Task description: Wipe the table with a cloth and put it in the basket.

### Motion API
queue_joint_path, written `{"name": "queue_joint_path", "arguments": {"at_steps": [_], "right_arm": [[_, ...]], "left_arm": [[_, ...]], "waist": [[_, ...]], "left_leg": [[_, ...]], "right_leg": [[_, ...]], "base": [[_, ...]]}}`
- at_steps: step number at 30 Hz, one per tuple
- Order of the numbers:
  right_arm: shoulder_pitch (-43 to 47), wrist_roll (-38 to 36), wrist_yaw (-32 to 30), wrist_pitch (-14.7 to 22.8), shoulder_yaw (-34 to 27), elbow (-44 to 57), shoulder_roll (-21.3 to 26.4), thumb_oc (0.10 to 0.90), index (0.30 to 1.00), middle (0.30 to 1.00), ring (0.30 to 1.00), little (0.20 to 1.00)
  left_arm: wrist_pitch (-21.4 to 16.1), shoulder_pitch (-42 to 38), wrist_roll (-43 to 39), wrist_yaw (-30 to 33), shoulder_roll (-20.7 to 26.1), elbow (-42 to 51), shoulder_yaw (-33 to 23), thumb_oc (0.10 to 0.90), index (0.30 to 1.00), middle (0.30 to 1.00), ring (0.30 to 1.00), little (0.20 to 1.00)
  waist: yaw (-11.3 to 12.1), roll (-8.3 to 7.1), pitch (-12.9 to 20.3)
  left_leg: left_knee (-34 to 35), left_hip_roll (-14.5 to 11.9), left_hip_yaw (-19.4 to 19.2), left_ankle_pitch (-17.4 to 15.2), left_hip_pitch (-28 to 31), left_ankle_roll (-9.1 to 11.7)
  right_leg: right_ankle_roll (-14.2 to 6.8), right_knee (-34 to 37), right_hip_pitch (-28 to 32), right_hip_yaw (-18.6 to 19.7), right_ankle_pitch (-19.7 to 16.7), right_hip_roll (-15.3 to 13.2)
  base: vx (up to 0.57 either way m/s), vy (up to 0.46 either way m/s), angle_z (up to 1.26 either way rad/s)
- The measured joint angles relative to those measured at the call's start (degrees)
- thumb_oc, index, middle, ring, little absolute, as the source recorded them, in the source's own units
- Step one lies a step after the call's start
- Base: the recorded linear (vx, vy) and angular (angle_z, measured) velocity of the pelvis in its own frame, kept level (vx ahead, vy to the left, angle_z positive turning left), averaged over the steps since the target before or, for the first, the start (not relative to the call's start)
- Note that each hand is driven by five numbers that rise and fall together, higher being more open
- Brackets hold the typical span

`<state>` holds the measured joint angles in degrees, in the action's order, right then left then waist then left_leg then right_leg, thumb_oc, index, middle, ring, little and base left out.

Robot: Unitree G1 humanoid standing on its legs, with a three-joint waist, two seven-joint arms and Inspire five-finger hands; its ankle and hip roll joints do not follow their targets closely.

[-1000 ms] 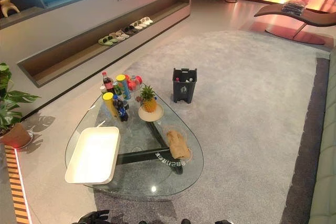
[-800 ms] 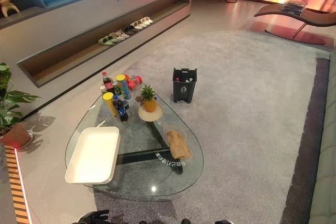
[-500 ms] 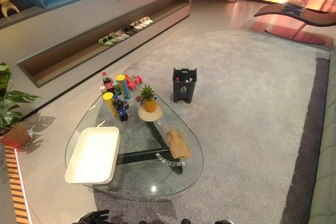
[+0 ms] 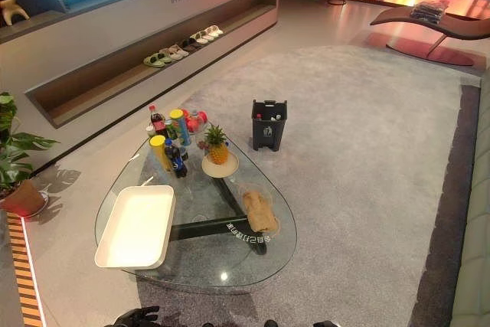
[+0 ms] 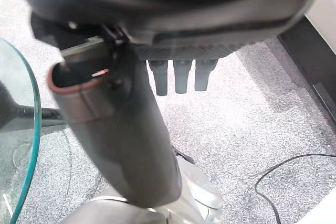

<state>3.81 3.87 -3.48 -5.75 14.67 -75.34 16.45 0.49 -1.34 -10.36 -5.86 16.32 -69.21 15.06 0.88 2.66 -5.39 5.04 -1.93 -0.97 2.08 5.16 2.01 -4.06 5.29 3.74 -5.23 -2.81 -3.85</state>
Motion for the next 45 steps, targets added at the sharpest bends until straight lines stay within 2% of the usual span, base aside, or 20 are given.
{"name": "queue_joint_path", "arguments": {"at_steps": [6, 8, 10, 12, 14, 17, 22, 24, 26, 31, 34, 39, 45], "right_arm": [[-0.02, 0.03, 0.0, -0.02, -0.01, 0.0, 0.4, 0.8, 0.9, 0.9, 0.9, 0.9], [0.24, 0.02, -0.01, 0.04, 0.1, 0.02, 1.05, 0.8, 0.9, 0.9, 0.9, 0.9], [1.75, -0.01, -0.16, 0.04, 1.21, -0.17, 2.03, 0.8, 0.9, 0.9, 0.9, 0.9], [5.08, -0.06, -0.4, -0.08, 1.74, -0.15, 2.83, 0.8, 0.9, 0.9, 0.9, 0.9], [8.49, -0.18, -1.1, -0.48, 2.34, -0.13, 3.07, 0.8, 0.9, 0.9, 0.9, 0.9], [12.76, -0.6, -1.89, -1.11, 3.38, 0.18, 3.08, 0.8, 0.9, 0.9, 0.9, 0.9], [16.36, -3.11, -3.92, -1.18, 3.47, 0.58, 3.51, 0.8, 0.9, 0.9, 0.9, 0.9], [18.79, -4.09, -4.37, -1.08, 3.47, 0.59, 3.9, 0.8, 0.9, 0.9, 0.9, 0.9], [20.51, -4.27, -4.58, -1.06, 3.42, 0.43, 4.08, 0.8, 0.9, 0.9, 0.9, 0.9], [22.43, -6.29, -5.98, -0.27, 3.29, 0.44, 4.09, 0.8, 0.9, 0.9, 0.9, 0.9], [23.59, -6.39, -6.78, 0.91, 3.27, 0.55, 4.17, 0.8, 0.9, 0.9, 0.9, 0.9], [25.52, -6.6, -7.34, 1.69, 3.23, 0.68, 4.26, 0.8, 0.9, 0.9, 0.9, 0.9], [25.47, -6.79, -8.0, 2.57, 3.23, 0.84, 4.79, 0.8, 0.9, 0.9, 0.9, 0.9]], "left_arm": [[-0.53, 0.1, -0.19, 0.16, 0.01, 0.0, -0.05, 0.8, 0.9, 0.9, 0.9, 0.9], [-1.46, -0.17, -1.05, 0.3, 0.02, 0.02, 0.28, 0.8, 0.9, 0.9, 0.9, 0.9], [-2.2, -1.46, -3.73, 0.68, 0.04, -0.02, 1.61, 0.8, 0.9, 0.9, 0.9, 0.9], [-2.5, -4.86, -5.98, 1.7, -0.03, 0.0, 2.07, 0.8, 0.9, 0.9, 0.9, 0.9], [-2.54, -8.58, -8.09, 2.92, -0.02, -0.12, 1.8, 0.8, 0.9, 0.9, 0.9, 0.9], [-3.57, -13.15, -11.62, 3.32, 0.05, -0.5, -0.56, 0.8, 0.9, 0.9, 0.9, 0.9], [-6.79, -17.93, -17.9, 3.02, 0.74, 0.56, -0.7, 0.8, 0.9, 0.9, 0.9, 0.9], [-8.31, -20.58, -20.69, 2.84, 1.19, 0.63, -0.65, 0.8, 0.9, 0.9, 0.9, 0.9], [-8.47, -22.29, -22.26, 2.78, 1.45, 0.65, -0.68, 0.8, 0.9, 0.9, 0.9, 0.9], [-8.47, -23.48, -22.69, 2.53, 2.18, 0.68, -0.67, 0.8, 0.9, 0.9, 0.9, 0.9], [-8.43, -23.27, -23.11, 2.56, 3.03, 0.65, -1.06, 0.8, 0.9, 0.9, 0.9, 0.9], [-8.26, -23.42, -23.88, 2.59, 3.19, 0.8, -2.17, 0.8, 0.9, 0.9, 0.9, 0.9], [-8.33, -23.51, -24.49, 2.56, 3.18, 1.89, -2.3, 0.8, 0.9, 0.9, 0.9, 0.9]], "waist": [[-0.09, 0.1, -0.4], [-0.1, 0.2, -1.17], [-0.39, 0.56, -2.0], [-1.18, 1.47, -5.74], [-1.27, 1.46, -10.35], [-1.5, 0.8, -16.05], [-1.41, 0.45, -20.63], [-1.19, 0.15, -23.31], [-1.14, 0.04, -24.67], [-0.97, -0.3, -25.0], [-0.66, -0.36, -25.0], [-0.85, -0.55, -25.24], [-1.09, -0.76, -25.44]], "left_leg": [[0.02, 0.0, -0.15, -0.17, -0.54, 0.26], [-0.02, 0.06, -0.29, -0.09, -2.09, 0.36], [-0.14, 0.22, -0.36, 0.55, -5.91, 0.2], [-0.17, 0.43, -0.35, 2.28, -10.22, 0.02], [-0.19, 0.54, -0.58, 3.69, -13.47, 0.09], [-0.16, 0.55, -1.36, 4.26, -15.03, 0.23], [-1.11, 0.82, -1.56, 4.73, -18.96, 0.35], [-4.77, 0.8, -1.46, 3.96, -22.91, 0.69], [-8.46, 0.86, -1.2, 2.72, -26.16, 0.79], [-18.23, 1.86, 0.03, -0.76, -32.89, 0.94], [-26.29, 2.04, 0.45, -4.04, -38.57, 1.05], [-33.53, 0.89, 0.77, -5.94, -46.52, 1.33], [-37.6, 0.47, 1.37, -6.56, -51.28, 1.7]], "right_leg": [[0.01, 0.0, -0.93, 0.28, 0.15, 0.01], [0.05, -0.01, -2.57, 0.94, -0.18, 0.01], [0.08, -0.03, -6.63, 1.14, -1.12, -0.09], [-0.17, -0.26, -10.62, 1.33, -3.01, -0.19], [0.27, -0.39, -14.14, 1.99, -5.04, -0.08], [0.33, -0.38, -16.09, 2.76, -5.85, 0.29], [0.38, -1.52, -20.15, 2.89, -6.3, 0.44], [0.39, -4.79, -23.91, 2.78, -5.57, 0.4], [0.67, -9.14, -27.22, 2.59, -3.71, 0.25], [1.31, -24.29, -36.05, 2.57, 3.21, -0.95], [1.86, -31.93, -41.69, 2.88, 6.97, -1.17], [2.57, -36.86, -48.63, 3.12, 7.15, 0.13], [2.66, -39.98, -53.13, 3.04, 7.15, 0.64]], "base": [[0.04, -0.011, -0.02], [-0.25, 0.018, -0.09], [-0.28, 0.037, -0.1], [-0.24, 0.031, -0.06], [-0.15, 0.014, -0.12], [-0.06, 0.022, -0.14], [-0.14, 0.008, -0.02], [-0.12, -0.032, 0.02], [-0.11, -0.028, 0.09], [-0.05, -0.034, 0.16], [-0.01, -0.015, 0.05], [-0.03, -0.021, -0.07], [0.0, -0.004, -0.03]]}}
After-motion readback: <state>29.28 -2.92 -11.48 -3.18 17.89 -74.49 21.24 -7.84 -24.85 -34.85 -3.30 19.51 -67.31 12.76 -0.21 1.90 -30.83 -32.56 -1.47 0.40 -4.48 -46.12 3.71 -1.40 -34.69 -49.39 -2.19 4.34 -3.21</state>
